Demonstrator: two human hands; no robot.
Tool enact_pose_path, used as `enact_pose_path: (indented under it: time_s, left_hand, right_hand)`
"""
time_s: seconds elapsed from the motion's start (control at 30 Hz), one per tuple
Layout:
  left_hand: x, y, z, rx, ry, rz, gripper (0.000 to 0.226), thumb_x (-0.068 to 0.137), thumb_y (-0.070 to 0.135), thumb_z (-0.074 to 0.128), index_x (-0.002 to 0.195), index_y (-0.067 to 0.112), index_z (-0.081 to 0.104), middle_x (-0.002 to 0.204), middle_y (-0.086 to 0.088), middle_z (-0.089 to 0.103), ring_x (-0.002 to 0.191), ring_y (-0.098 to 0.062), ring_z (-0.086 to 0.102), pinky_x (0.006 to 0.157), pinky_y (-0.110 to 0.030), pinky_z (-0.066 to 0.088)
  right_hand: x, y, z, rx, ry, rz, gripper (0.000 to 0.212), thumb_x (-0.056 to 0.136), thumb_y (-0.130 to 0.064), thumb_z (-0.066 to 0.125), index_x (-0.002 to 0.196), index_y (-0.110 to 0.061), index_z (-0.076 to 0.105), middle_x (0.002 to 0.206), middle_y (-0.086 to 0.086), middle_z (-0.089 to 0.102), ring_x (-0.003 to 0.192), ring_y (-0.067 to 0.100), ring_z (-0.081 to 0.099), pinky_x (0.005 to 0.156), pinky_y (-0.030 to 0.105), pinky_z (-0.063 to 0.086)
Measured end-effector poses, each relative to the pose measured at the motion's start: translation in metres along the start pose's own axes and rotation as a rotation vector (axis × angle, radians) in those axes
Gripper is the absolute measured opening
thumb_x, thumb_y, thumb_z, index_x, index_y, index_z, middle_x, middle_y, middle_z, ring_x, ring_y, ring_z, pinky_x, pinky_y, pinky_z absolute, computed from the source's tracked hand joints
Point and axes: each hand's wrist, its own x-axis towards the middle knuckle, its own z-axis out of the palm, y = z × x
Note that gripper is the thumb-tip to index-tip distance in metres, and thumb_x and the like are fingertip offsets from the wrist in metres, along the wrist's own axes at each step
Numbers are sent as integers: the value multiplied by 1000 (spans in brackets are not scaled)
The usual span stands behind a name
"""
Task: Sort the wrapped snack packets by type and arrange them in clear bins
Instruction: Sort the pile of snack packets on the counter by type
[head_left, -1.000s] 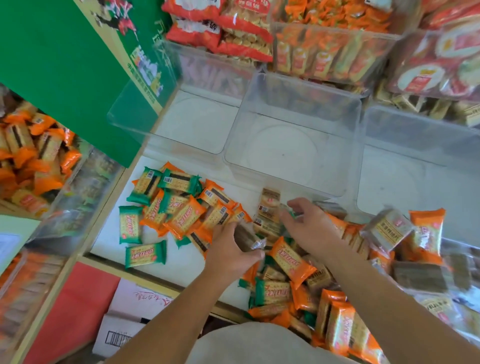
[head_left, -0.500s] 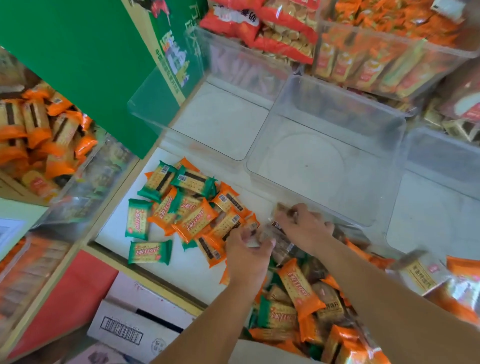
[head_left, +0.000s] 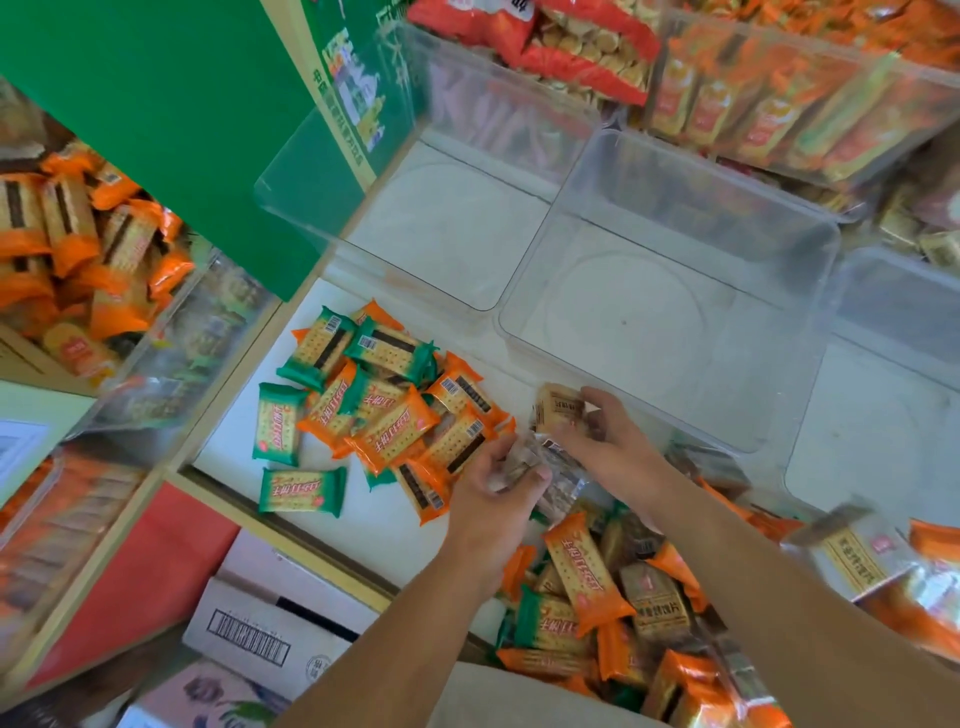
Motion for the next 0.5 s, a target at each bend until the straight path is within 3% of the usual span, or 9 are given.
enact_pose_path:
  time_s: [0.07,0.13,0.2,0.33,0.4,0.5]
  left_hand:
    - [-5,5,-12,-17,1,37,46,88,27,82,128,43,65,119,9,69,100,-4,72,86,-31,62]
    - [-11,15,-22,-13,-16,78,43,89,25,80,127,42,67,120,8,72,103,-11,73,89,-36,61]
    - [-18,25,-27,16,-50,120,42,91,24,78,127,42,66,119,10,72,103,-10,72,85,-32,60]
    - [-38,35,-24,90,-161,120,42,91,30,79,126,46,64,125,8,69,106,-6,70,79,-32,62]
    - [-54,38,-14,142,-211,130,38,90,32,79,121,49,64,125,10,67,101,4,68,75,-27,60]
    - [-76,36,7,167,-295,145,37,92,28,77,124,42,63,116,12,67,90,6,70,67,-19,58]
  right_hand:
    - [-15,-4,0,126,-4,-25,65,90,-45,73,145,-38,40,126,-13,59,113,7,59,87,30,46]
    - [-32,-7,-1,225,-4,-61,55,87,-40,78,135,-44,52,121,-16,63,112,6,62,88,32,46]
    - [-49,-8,-2,273,8,-91,52,84,-37,80,129,-48,56,117,-17,65,108,5,65,93,37,49]
    - [-86,0,-17,341,62,-102,73,68,-35,83,132,-49,53,121,-8,68,109,15,69,96,46,52]
    - [-108,7,-25,367,65,-106,72,67,-32,83,132,-45,54,120,-6,71,112,18,68,102,50,49]
    - [-145,21,-37,381,91,-113,62,76,-27,79,131,-43,54,120,-9,72,115,14,67,106,47,46]
